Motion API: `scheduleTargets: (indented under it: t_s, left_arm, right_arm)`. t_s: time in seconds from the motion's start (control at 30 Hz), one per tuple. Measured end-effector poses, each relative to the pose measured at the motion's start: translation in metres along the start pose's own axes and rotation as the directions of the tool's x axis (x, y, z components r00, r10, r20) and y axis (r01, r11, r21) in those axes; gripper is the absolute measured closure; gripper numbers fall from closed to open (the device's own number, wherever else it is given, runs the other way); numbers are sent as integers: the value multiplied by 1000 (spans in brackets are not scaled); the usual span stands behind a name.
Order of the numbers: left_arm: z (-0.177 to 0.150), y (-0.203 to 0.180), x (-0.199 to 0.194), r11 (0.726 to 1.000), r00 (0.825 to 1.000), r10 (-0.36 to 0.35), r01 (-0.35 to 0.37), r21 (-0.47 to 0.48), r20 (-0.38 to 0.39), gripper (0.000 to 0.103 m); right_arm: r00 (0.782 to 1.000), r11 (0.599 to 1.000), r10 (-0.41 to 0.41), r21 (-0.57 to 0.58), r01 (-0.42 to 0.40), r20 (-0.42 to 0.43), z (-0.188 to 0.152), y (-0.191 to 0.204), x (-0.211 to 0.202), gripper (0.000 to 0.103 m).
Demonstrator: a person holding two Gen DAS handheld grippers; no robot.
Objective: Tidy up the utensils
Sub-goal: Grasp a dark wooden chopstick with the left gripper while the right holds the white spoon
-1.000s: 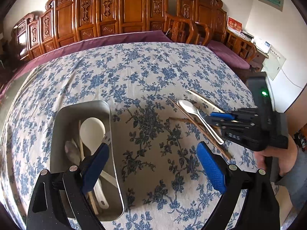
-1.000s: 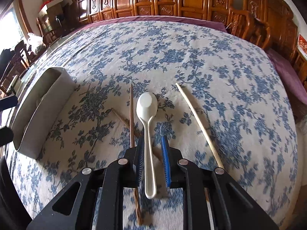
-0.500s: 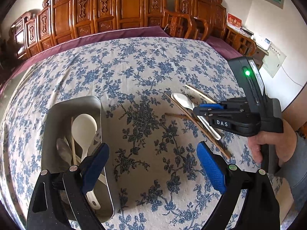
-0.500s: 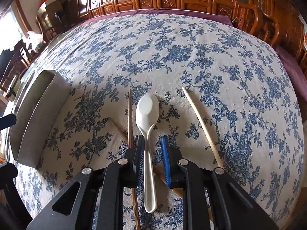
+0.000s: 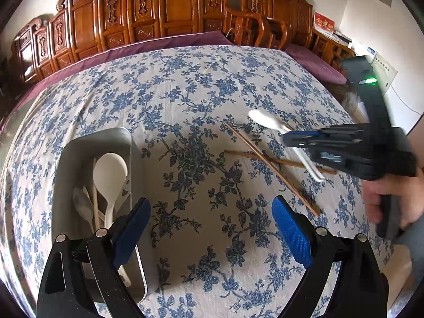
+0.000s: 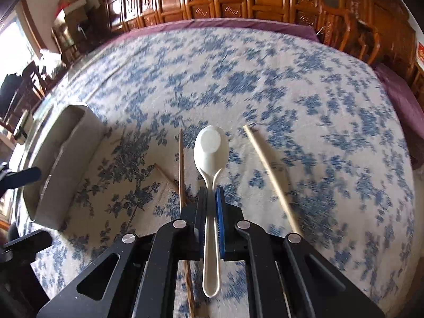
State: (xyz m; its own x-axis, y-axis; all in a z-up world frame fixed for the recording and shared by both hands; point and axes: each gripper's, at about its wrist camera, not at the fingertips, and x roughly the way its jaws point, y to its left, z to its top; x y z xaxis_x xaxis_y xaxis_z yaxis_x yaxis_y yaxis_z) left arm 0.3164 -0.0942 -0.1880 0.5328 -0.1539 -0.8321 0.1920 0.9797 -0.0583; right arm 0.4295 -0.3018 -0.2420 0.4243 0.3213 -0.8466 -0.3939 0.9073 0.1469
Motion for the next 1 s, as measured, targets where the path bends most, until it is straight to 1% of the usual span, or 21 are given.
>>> scheduleTargets:
  t_s: [0.1, 0.23, 0.27, 0.33, 0.47, 0.63, 0.77, 0.9, 1.0]
  left_arm:
    - [2, -9, 7, 1000, 1000, -1, 1, 4, -7, 14]
    - [5, -25, 21, 1000, 1000, -12, 12, 9, -25, 14]
    - [6, -31, 26, 1000, 1000, -9, 9, 15, -28, 14]
    - [7, -42, 33, 999, 1000, 18, -17, 34, -22, 14]
    - [12, -61, 52, 997, 999, 28, -25, 68, -38, 14]
    - [18, -83, 74, 997, 998, 32, -28, 75, -56, 14]
    - [18, -97, 91, 995, 996, 50, -43, 86, -78, 14]
    - [18, -98, 100, 996, 994, 61, -54, 73, -93, 14]
    - [17, -95, 102, 996, 993, 71, -66, 55, -98, 14]
  right_arm:
    - [1000, 1000, -11, 21, 10, 29, -15, -9, -24, 94]
    - [998, 997, -46, 68, 42, 52, -48, -24, -47, 94]
    - [997, 996, -52, 77, 48, 54, -56, -28, -50, 94]
    - [996, 993, -73, 93, 69, 48, -73, -37, -55, 94]
    - [995, 989, -98, 116, 93, 34, -96, -53, -60, 94]
    - [993, 986, -111, 132, 105, 38, -112, -67, -71, 94]
    - [993, 986, -109, 132, 102, 45, -121, -68, -77, 94]
    - [996, 986, -83, 148, 77, 38, -131, -68, -78, 94]
    - [996, 985, -85, 153, 80, 24, -137, -70, -76, 94]
